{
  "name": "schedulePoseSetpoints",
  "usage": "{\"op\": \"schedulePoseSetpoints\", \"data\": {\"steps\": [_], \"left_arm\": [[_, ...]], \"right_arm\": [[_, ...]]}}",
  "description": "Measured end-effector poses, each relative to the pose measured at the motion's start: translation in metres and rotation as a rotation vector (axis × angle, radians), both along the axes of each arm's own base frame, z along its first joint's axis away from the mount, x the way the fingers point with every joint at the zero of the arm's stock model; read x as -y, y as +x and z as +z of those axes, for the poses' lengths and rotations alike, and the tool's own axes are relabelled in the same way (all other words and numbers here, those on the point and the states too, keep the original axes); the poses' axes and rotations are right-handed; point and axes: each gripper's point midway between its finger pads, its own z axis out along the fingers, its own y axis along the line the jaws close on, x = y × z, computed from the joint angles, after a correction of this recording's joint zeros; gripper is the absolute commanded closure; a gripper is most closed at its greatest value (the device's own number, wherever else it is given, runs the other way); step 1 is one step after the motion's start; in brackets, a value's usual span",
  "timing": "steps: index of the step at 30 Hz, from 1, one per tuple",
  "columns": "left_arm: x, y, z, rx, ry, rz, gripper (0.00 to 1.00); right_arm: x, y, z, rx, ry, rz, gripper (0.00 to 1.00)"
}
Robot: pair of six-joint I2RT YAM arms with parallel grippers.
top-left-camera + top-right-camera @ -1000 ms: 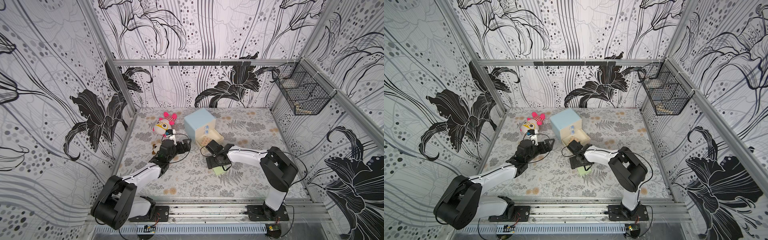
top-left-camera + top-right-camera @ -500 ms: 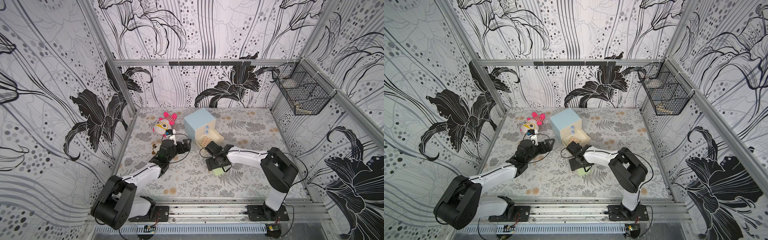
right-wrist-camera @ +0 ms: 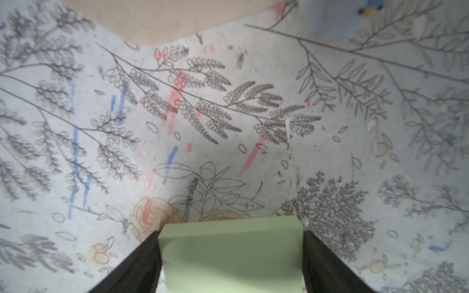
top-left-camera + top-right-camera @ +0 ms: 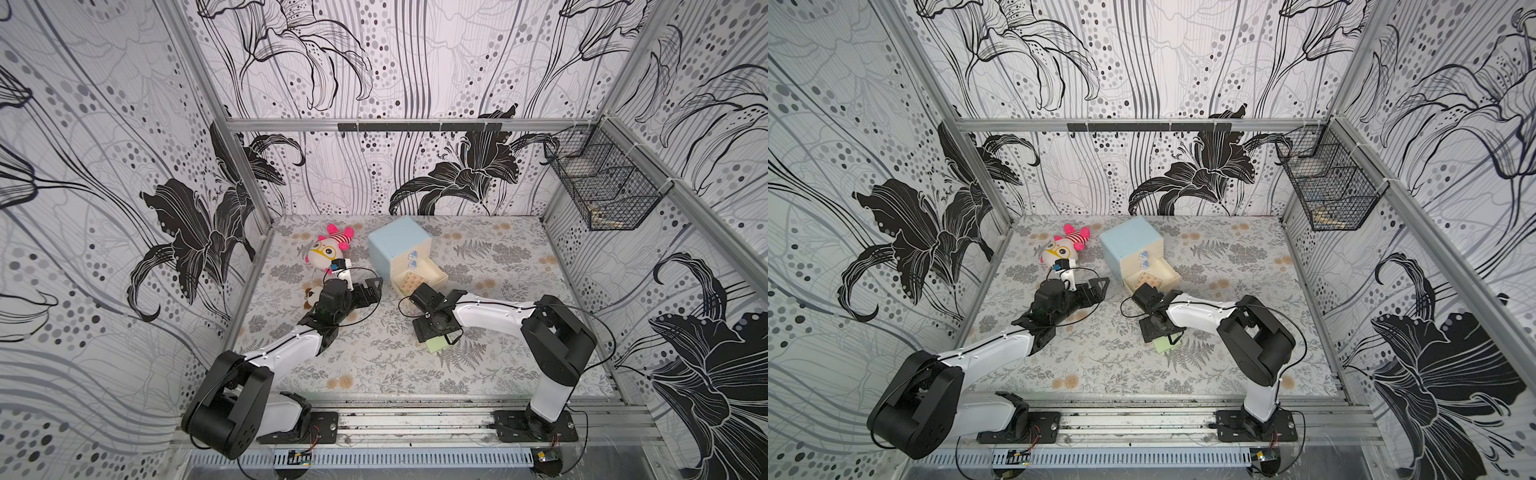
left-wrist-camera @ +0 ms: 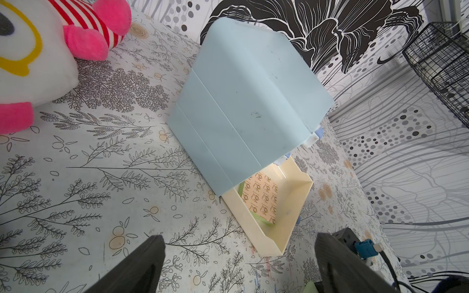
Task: Please put the sticky notes in the drawer by color
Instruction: Pick up the sticky notes from the center of the board.
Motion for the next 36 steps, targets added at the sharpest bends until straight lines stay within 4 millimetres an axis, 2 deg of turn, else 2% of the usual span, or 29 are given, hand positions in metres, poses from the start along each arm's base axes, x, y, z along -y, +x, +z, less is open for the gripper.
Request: {"op": "schedulePoseSetpoints", "data": {"steps": [16,23,29,36], "left_arm": [[0.000,0.000,0.000,0.000,0.000,0.000,0.03],[0.000,0.000,0.000,0.000,0.000,0.000,0.03],[0.000,0.000,0.000,0.000,0.000,0.000,0.03],[0.000,0.000,0.000,-0.001,0.002,0.002,0.03]], "right_arm": [[0.005,-0.001,0.001,-0.003,-0.024,-0.003,0.17],[0.014,-0.006,0.004,-0.014,-0.058,-0.007,0.17],[0.017,-0.004,0.016,0.004,-0.061,-0.011,0.16],[0.013,0.019,0.040,0.058,-0.013,-0.032,0.16]]}}
